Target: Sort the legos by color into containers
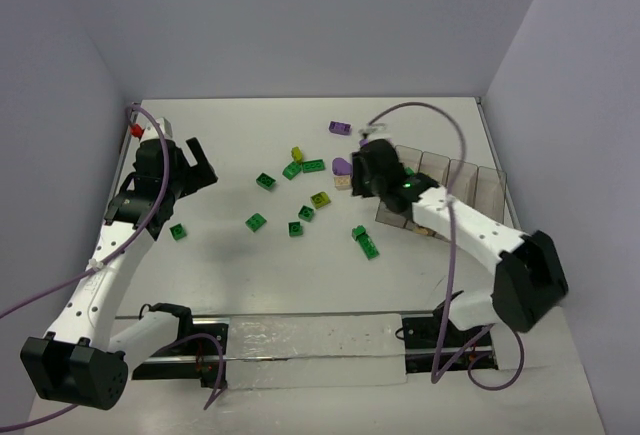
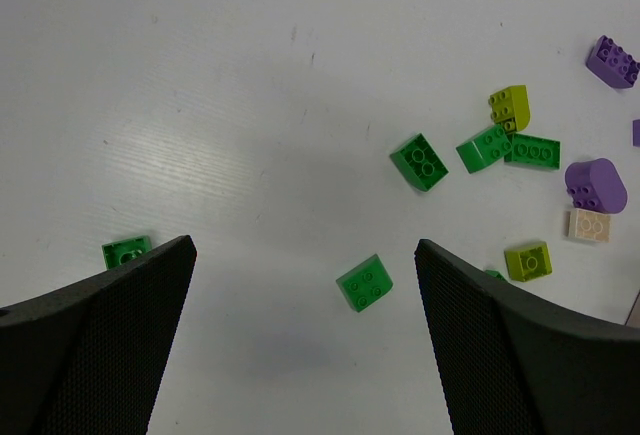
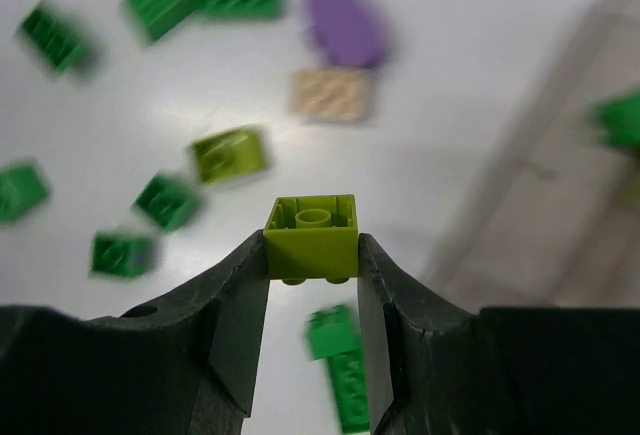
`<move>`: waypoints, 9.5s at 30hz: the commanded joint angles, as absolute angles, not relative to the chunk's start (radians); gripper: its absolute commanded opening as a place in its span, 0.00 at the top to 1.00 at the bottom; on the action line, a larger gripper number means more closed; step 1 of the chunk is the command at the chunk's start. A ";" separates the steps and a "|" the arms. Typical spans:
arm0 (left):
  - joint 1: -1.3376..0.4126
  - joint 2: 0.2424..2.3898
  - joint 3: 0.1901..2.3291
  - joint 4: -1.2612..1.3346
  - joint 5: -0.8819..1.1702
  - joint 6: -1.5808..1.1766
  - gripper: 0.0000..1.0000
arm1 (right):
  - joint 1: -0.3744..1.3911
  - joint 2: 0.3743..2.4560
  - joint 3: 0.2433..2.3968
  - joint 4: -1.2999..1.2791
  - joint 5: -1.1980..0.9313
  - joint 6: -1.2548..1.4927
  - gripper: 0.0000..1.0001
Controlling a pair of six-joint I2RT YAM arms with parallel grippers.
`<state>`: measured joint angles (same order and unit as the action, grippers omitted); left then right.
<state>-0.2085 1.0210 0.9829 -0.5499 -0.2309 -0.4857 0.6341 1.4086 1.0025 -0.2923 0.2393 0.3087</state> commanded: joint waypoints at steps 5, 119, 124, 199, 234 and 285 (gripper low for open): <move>-0.212 1.019 1.029 -0.518 -0.221 -0.476 0.01 | 0.245 1.235 0.894 -0.342 0.367 0.473 0.72; -0.216 1.011 1.038 -0.539 -0.213 -0.469 0.01 | 0.061 1.491 0.970 -0.304 0.463 0.661 0.26; -0.216 1.010 1.042 -0.540 -0.209 -0.470 0.01 | 0.080 1.429 0.966 -0.303 0.440 0.617 0.16; -0.219 0.971 1.075 -0.564 -0.188 -0.487 0.01 | 0.278 1.490 1.120 -0.318 0.408 0.409 0.78; -0.223 0.990 1.053 -0.547 -0.170 -0.505 0.01 | 0.729 1.368 0.740 -0.319 0.303 0.572 0.21; -0.224 0.986 1.071 -0.571 -0.203 -0.486 0.01 | 0.311 1.508 1.058 -0.287 0.359 0.403 0.47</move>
<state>-0.2173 0.9878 1.0351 -0.5808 -0.1797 -0.4934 0.3200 1.4889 0.9942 -0.3225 0.3412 0.4208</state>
